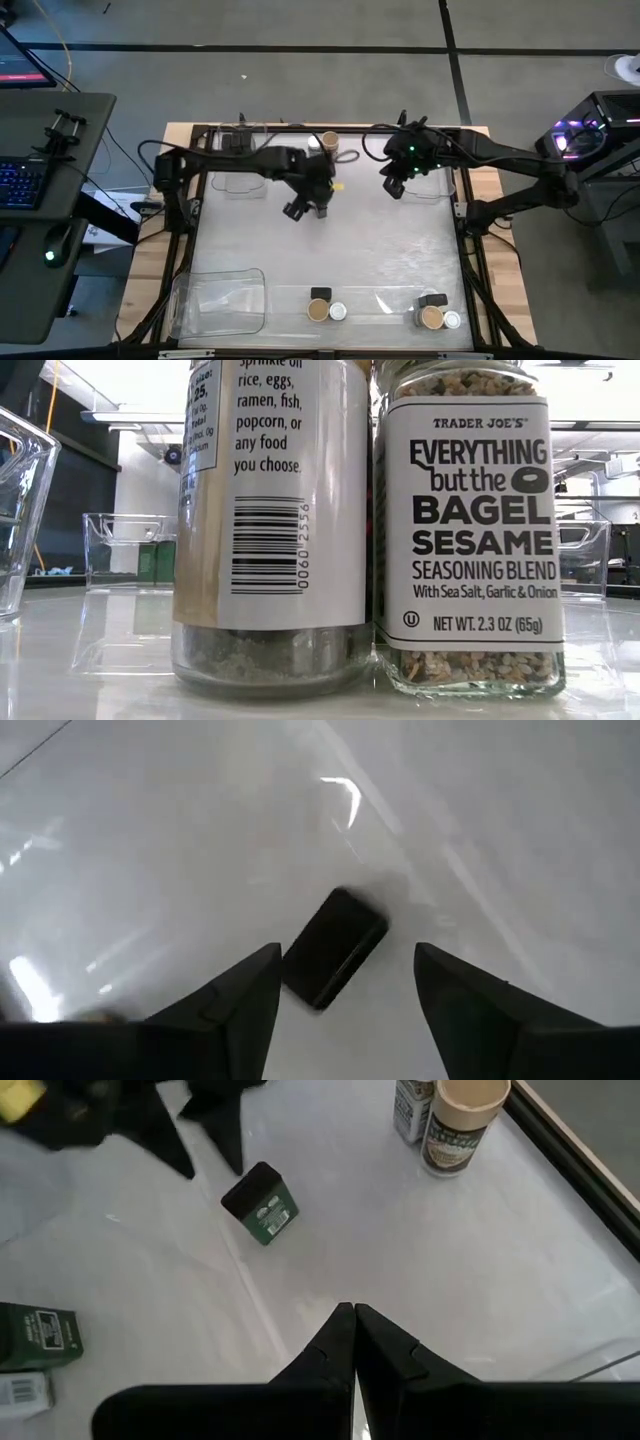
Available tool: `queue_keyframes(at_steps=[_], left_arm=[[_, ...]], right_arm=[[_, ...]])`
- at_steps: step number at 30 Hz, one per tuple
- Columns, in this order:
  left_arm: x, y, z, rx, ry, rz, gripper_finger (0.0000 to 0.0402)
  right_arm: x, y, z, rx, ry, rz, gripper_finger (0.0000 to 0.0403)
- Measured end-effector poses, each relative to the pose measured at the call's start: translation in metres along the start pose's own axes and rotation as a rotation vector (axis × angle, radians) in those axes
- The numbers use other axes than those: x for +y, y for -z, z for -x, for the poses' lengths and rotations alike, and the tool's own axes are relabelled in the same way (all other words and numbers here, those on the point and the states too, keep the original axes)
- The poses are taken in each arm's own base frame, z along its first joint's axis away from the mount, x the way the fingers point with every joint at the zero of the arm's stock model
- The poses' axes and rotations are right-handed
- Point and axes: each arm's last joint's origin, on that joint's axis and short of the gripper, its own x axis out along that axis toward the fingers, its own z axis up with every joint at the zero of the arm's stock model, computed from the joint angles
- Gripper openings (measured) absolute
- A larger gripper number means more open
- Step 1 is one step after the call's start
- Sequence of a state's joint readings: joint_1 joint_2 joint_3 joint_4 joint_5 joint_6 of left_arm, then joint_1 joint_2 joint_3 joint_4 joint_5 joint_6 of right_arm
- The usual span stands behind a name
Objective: Sort spices by type
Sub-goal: Put the black seasoning can into the top left transparent bin
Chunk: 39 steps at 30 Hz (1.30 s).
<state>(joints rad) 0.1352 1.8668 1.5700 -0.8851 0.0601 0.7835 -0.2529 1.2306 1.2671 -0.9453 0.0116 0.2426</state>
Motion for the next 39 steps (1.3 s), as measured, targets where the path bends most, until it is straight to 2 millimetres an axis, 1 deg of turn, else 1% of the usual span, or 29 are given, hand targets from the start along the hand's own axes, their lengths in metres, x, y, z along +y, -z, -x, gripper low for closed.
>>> queue_keyframes(at_steps=[3,8,12,17,21,26,28,31,39], left_arm=[[-0.002,-0.008,-0.011,-0.016,-0.006,-0.081,0.0218],[-0.001,-0.004,-0.029,0.048,0.010,-0.118,0.0218],[0.002,-0.004,-0.027,0.042,-0.013,-0.173,0.0218],[0.005,0.002,-0.028,0.047,0.002,-0.176,0.0218],[0.001,0.009,-0.037,0.061,0.037,-0.225,0.0218],[-0.001,0.011,-0.044,0.049,0.024,-0.270,0.0218],[0.000,0.011,-0.049,0.040,-0.008,-0.271,0.0218],[0.004,0.007,-0.048,0.008,-0.062,-0.252,0.0218],[0.002,0.011,-0.048,0.027,-0.032,-0.246,0.0218]], right_arm=[[0.000,0.000,-0.001,0.003,0.002,0.019,0.0000],[0.000,0.000,-0.001,0.006,0.002,0.037,0.0000],[-0.001,0.000,-0.001,0.006,0.002,0.040,0.0000],[-0.001,0.000,-0.001,0.008,0.003,0.040,0.0000],[-0.001,0.001,-0.001,0.011,0.003,0.040,0.0000],[-0.001,0.001,-0.001,0.011,0.003,0.040,0.0000],[-0.001,0.001,-0.001,0.011,0.003,0.040,0.0000],[-0.001,0.001,-0.001,0.010,0.003,0.038,0.0000],[-0.001,0.000,-0.001,0.010,0.003,0.032,0.0000]])
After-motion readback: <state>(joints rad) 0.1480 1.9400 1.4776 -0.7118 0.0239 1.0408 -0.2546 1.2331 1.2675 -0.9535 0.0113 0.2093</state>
